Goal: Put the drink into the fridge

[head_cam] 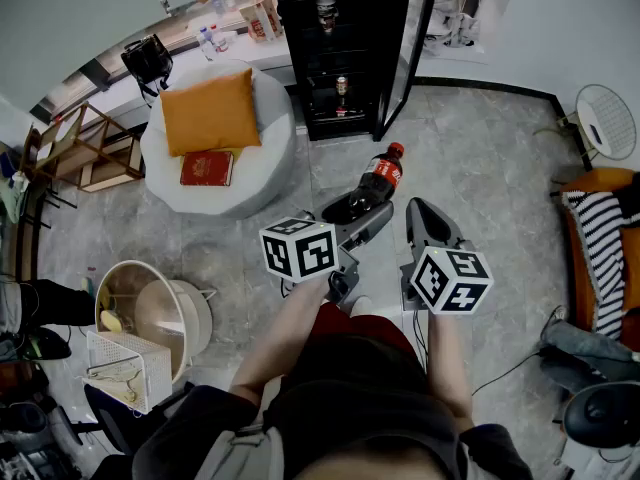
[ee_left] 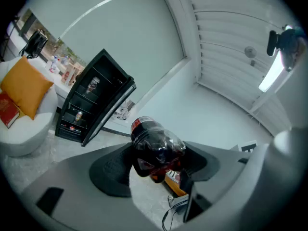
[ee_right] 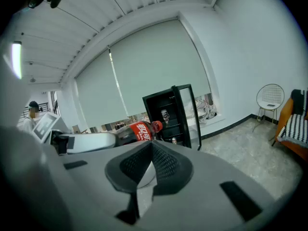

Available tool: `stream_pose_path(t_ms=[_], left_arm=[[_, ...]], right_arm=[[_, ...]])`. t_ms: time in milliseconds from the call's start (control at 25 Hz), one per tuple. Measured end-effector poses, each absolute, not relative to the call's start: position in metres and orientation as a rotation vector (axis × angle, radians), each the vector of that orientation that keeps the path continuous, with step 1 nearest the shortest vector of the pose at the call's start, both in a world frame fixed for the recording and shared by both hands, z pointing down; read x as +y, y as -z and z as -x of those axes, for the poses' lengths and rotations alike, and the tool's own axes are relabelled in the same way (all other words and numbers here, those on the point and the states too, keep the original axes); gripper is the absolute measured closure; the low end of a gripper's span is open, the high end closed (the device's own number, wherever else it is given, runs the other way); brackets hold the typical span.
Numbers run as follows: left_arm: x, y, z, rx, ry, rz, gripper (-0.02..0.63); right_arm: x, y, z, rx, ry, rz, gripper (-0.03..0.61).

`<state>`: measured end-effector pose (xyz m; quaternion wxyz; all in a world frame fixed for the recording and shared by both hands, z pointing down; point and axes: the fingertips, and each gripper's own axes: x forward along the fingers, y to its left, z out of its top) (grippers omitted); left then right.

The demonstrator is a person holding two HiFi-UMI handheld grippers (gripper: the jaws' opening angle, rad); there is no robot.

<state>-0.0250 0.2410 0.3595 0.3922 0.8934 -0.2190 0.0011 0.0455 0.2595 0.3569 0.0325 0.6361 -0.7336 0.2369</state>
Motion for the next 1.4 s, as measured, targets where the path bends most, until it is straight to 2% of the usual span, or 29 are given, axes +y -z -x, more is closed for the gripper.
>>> stream_pose_path(t_ms=[760, 1400], left_arm=[[0.232, -0.365, 0.019, -0.663, -0.023, -2.286, 0.296], [0.197, -0.340, 0.010, -0.765, 0.120, -2.264, 0.296]], right_arm=[[0.257, -0.373, -0.051, -2.264, -0.766, -1.925, 0.560], [0.228, -0.368, -0.076, -2.294, -0.719, -1.829, 0.560]])
